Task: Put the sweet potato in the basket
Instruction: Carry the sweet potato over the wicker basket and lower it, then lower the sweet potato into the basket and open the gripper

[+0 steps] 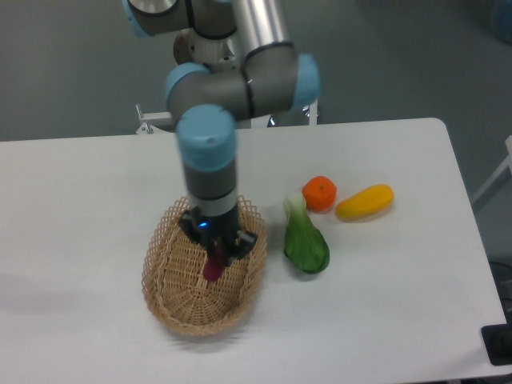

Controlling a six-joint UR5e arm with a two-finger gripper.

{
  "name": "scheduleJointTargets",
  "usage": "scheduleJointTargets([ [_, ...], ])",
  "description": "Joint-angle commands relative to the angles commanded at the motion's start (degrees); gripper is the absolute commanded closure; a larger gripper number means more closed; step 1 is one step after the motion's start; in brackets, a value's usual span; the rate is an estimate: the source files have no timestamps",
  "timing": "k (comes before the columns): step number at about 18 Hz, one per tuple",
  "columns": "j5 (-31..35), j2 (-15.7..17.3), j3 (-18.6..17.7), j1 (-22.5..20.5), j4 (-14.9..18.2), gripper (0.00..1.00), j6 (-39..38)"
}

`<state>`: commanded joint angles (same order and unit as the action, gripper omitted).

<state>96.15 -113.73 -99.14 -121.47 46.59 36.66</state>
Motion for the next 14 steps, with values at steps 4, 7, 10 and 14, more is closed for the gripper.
scheduleJointTargets([
  [4, -0.09, -0.35, -0.62, 0.44, -0.62, 0.73, -0.27],
  [7, 0.00, -0.71, -1.06, 0.44, -0.62, 0.72, -0.18],
  [10, 0.00, -0.71, -1.41, 0.53, -0.62, 0.70, -0.36],
  [14, 0.00, -0.97, -1.85, 1.06, -0.71, 0.67, -0.27],
])
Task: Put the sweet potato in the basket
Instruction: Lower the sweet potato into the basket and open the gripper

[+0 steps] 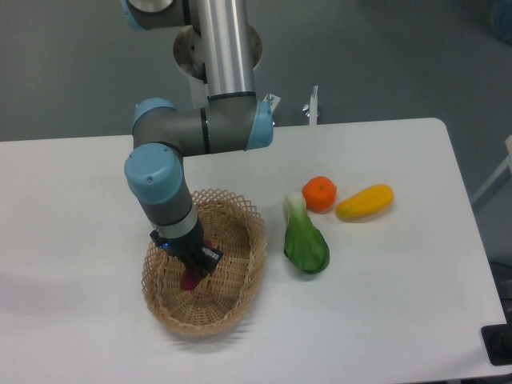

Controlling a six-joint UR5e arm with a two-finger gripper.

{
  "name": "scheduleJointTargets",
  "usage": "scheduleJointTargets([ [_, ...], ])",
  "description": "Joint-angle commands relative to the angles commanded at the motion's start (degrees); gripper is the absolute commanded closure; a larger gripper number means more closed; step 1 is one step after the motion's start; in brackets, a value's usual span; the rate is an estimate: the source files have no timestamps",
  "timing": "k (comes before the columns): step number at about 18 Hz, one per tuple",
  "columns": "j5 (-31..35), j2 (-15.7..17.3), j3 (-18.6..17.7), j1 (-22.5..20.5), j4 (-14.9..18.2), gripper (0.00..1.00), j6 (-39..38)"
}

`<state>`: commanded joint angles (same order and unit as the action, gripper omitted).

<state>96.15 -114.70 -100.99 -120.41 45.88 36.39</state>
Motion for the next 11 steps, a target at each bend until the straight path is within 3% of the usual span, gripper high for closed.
scheduleJointTargets([
  [2, 0.00, -0.09, -0.09, 0.00, 0.09, 0.64, 0.09],
  [4, 0.00, 0.00, 0.00, 0.00, 0.00, 0.44, 0.18],
  [5, 0.00, 0.09, 0.00, 0.00, 0.00, 0.31, 0.09],
  [6, 0.00, 0.17, 0.09, 0.00, 0.00, 0.10, 0.09],
  [7, 0.26, 0.26, 0.17, 0.00, 0.00, 0.00, 0.00],
  [11, 2.28, 1.14, 1.67, -0.17, 0.26, 0.00, -0.26],
])
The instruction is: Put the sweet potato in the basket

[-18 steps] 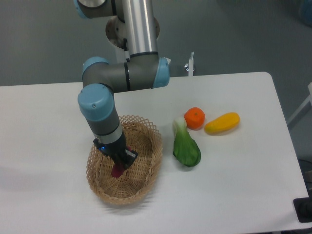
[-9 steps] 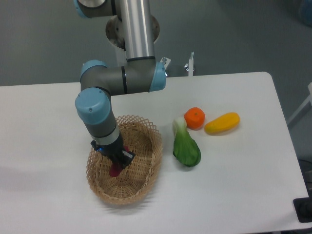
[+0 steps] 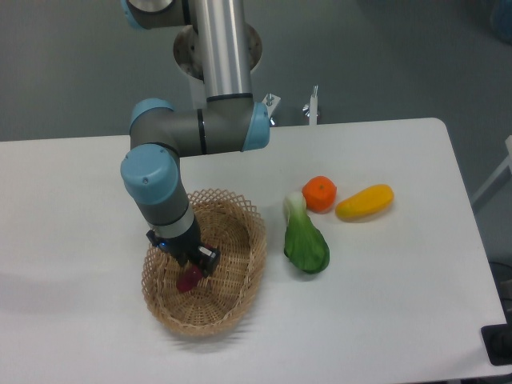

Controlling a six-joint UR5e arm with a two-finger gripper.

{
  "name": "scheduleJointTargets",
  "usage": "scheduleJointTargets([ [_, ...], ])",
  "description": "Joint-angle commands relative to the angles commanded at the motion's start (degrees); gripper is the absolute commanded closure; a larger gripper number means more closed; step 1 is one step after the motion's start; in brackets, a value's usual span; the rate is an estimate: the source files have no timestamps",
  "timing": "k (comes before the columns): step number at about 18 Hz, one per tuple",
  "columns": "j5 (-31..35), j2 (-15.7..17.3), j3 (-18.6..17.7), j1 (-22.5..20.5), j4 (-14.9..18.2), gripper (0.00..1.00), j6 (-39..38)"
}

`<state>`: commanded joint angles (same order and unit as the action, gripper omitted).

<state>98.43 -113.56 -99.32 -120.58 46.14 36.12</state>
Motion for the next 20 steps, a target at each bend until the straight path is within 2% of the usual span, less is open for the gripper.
scheduleJointTargets([
  [4, 1.23, 1.67, 2.55, -2.19, 0.00, 0.00, -1.74],
  [7, 1.06, 2.46, 4.22, -5.79, 0.00, 0.00, -2.46],
  [10, 0.88, 3.43, 8.78, -10.44, 0.17, 0.00, -1.94],
  [12, 0.53, 3.61, 11.07, -13.43, 0.79, 0.00, 1.82],
  [14, 0.53, 4.13, 11.95, -16.33, 3.32, 0.00, 10.06],
  [18, -0.60, 5.45, 15.20, -21.79, 12.81, 0.00, 21.76],
  [20, -2.79, 5.80, 16.61, -24.60, 15.46, 0.00, 29.49],
])
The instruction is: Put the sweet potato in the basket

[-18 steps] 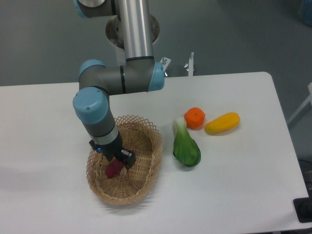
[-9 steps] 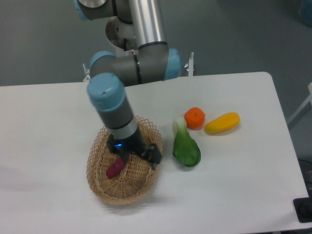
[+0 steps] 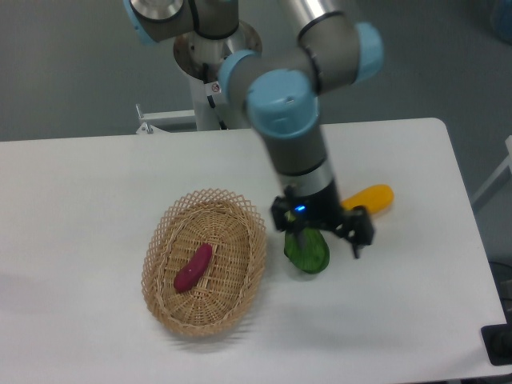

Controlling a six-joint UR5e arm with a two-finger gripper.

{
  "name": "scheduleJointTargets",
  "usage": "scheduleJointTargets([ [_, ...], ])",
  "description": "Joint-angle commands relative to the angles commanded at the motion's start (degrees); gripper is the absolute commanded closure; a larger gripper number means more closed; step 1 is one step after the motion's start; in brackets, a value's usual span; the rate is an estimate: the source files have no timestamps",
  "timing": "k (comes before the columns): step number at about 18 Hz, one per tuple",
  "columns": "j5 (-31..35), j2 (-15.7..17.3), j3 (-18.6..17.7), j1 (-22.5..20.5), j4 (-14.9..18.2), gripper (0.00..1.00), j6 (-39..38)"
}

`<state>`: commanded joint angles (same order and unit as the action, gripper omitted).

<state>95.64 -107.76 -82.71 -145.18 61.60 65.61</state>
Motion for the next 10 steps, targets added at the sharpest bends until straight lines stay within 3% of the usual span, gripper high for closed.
scheduleJointTargets([
  [3, -4.14, 1.58, 0.01, -4.13, 1.50, 0.00, 10.30],
  [10, -4.85, 2.46, -0.43, -6.69, 2.56, 0.00, 11.55],
])
